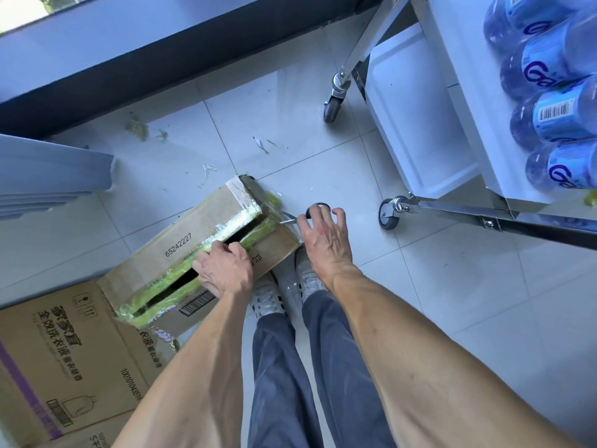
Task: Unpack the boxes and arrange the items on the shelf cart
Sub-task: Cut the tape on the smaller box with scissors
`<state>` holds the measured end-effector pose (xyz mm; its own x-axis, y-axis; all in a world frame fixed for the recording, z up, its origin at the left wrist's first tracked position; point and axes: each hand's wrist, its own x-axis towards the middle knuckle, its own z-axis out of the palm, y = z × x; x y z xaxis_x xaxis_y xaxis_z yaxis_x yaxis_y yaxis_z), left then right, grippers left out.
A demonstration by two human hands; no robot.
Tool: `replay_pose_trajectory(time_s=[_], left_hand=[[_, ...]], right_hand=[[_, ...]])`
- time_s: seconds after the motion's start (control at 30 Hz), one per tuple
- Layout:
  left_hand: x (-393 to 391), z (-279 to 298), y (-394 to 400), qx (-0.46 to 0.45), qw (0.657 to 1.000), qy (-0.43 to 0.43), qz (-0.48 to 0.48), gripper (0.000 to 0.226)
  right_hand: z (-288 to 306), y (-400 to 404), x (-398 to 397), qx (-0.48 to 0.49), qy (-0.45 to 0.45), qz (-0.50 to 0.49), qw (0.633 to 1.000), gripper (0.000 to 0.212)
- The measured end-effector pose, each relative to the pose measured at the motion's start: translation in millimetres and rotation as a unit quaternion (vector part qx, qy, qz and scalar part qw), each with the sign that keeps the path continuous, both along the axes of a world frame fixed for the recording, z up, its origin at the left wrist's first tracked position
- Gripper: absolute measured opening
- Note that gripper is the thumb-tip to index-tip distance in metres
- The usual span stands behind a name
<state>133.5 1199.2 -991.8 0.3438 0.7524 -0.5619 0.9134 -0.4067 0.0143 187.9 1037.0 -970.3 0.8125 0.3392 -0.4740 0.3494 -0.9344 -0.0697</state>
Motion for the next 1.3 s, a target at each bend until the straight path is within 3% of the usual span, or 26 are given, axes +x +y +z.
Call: replay_pose_trajectory(time_s=[0.23,0.43,0.53,0.7,0.8,0.87,0.93,1.0,1.13,1.3], left_hand=[[1,-16,-10,0.025,0.999,-0.012,0.024,0.02],[4,-15,-15,0.049,0.998,-0.007,0.049,0.021],[3,-6,-13,0.055,0.997,0.002,0.056,0.02],[-10,24,-9,0.018,1.0,0.003,-0.001,0.021],[-18,36,-3,-0.013,0.996,0.024,-0.081,0.023],[-25,38,0,-0.046,0.994,-0.041,-0.086,0.026],[-33,38,4,-0.056,0.992,-0.111,-0.037,0.034],[-45,38,14,-0.027,0.992,-0.114,0.041,0.041],[-91,39,52,-0.019,0.977,-0.07,0.2,0.044],[-168,38,117,0.003,0.953,-0.013,0.304,0.04]], right_hand=[[-15,3,22,0.037,-0.014,0.101,0.994,0.041],[-13,0,31,0.021,0.079,0.059,0.995,0.035],[-5,2,24,-0.011,0.094,-0.006,0.995,0.035],[12,16,-2,-0.057,0.051,-0.247,0.966,0.03],[21,26,-12,-0.044,0.065,-0.297,0.952,0.025],[25,34,-15,-0.009,0.037,-0.305,0.951,0.024],[28,44,-17,0.034,0.006,-0.302,0.953,0.026],[30,56,-24,0.075,0.014,-0.276,0.958,0.032],[31,90,-57,0.133,0.161,-0.206,0.956,0.04],[31,148,-127,0.138,0.319,-0.204,0.915,0.036]])
